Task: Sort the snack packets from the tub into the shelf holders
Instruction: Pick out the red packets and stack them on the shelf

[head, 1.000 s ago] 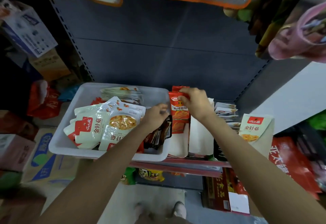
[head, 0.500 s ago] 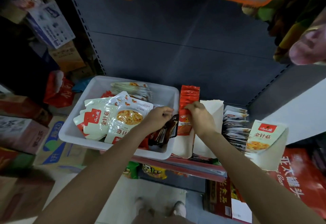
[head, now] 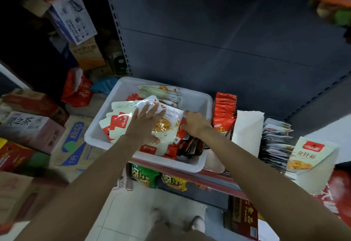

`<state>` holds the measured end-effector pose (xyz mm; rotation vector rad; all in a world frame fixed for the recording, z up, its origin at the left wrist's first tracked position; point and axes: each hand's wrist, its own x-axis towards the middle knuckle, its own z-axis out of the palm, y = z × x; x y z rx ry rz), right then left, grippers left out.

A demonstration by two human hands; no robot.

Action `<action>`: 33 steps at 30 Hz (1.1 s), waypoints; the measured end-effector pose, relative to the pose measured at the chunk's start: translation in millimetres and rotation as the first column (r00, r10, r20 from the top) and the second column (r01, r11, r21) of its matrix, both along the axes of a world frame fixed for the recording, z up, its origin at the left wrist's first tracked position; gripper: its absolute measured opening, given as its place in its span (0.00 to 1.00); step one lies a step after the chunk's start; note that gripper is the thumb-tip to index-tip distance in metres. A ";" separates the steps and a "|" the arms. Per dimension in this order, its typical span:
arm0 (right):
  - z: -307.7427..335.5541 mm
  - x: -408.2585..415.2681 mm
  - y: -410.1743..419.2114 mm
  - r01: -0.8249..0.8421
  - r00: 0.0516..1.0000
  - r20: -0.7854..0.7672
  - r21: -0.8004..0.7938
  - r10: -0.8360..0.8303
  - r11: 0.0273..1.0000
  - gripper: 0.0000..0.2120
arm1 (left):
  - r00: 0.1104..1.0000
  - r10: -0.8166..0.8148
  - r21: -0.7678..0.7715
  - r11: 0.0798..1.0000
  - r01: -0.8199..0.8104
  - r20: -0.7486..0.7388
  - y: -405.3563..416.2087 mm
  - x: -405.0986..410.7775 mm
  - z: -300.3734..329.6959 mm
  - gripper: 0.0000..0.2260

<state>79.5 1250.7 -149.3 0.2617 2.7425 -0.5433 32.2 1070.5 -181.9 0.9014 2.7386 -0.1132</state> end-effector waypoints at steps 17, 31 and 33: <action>39.0 13.9 41.9 0.343 0.787 -0.236 -0.599 -0.569 0.723 0.12 | 0.992 0.053 0.466 0.879 -0.101 0.115 22.2 8.6 15.1 0.30; 85.3 66.4 96.2 0.045 0.732 -0.619 -0.373 -0.285 0.927 0.05 | 0.880 -0.100 0.730 0.606 -0.316 0.463 123.4 40.3 57.4 0.11; 80.1 70.7 98.2 0.058 0.740 -0.618 -0.337 -0.267 0.940 0.04 | 0.873 -0.090 0.694 0.648 -0.315 0.480 129.3 43.0 55.3 0.12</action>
